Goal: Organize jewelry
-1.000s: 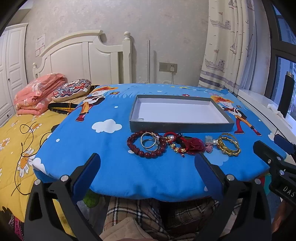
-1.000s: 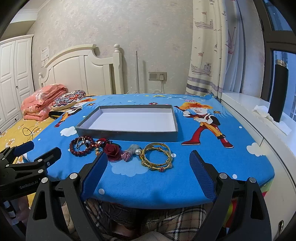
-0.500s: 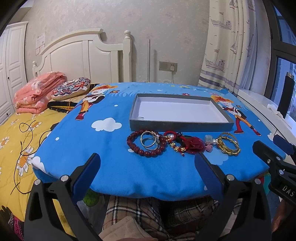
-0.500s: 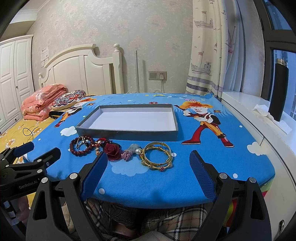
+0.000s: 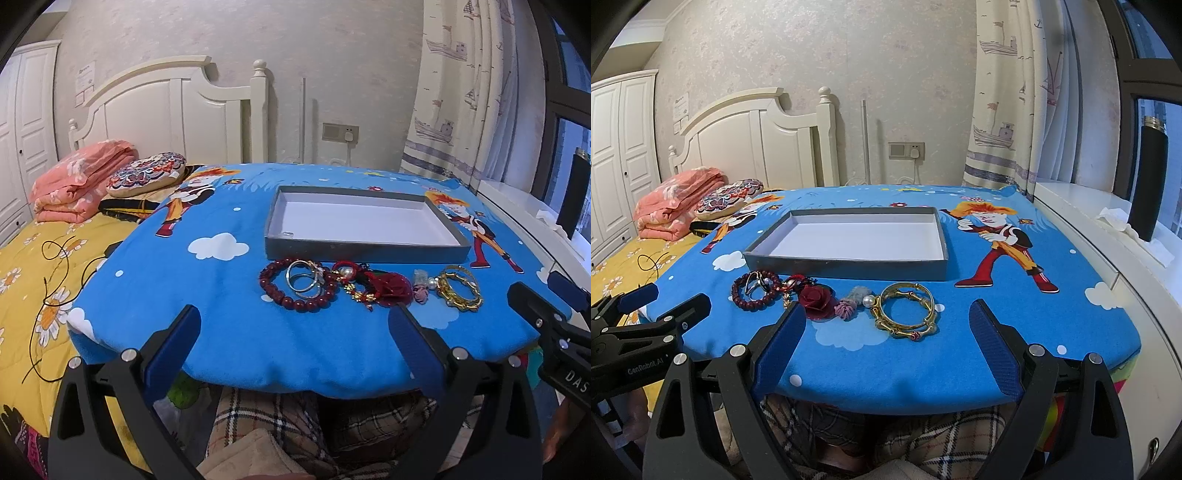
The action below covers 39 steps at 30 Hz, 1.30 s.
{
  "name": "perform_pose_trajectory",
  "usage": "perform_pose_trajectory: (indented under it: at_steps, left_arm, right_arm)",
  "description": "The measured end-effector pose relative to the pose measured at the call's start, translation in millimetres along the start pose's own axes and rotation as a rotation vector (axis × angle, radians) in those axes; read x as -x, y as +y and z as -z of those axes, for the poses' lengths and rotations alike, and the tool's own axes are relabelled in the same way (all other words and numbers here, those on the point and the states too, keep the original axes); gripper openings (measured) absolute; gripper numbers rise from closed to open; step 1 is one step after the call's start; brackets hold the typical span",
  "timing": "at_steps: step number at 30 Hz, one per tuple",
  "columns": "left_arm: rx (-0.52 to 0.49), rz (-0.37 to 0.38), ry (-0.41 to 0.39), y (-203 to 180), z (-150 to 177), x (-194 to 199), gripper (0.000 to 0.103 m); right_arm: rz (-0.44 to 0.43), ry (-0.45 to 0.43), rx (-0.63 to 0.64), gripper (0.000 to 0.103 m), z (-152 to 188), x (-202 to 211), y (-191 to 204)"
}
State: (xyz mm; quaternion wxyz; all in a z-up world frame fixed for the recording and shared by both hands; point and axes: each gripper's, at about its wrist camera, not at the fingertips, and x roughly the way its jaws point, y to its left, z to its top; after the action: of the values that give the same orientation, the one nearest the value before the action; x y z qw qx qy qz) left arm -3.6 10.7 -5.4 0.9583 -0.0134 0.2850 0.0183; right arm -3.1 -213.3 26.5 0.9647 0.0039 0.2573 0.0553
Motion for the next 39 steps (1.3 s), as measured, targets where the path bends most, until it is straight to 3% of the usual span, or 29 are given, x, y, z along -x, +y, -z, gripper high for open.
perform_pose_trajectory:
  at_steps: [12,39]
  left_arm:
    - [0.065,0.003,0.022,12,-2,-3,0.098]
    - [0.031,0.022,0.003,6,-2,2,0.098]
  right_arm:
    - [-0.001,0.001,-0.001,0.085,1,0,0]
    - [-0.004,0.004,-0.006,0.084,-1,1,0]
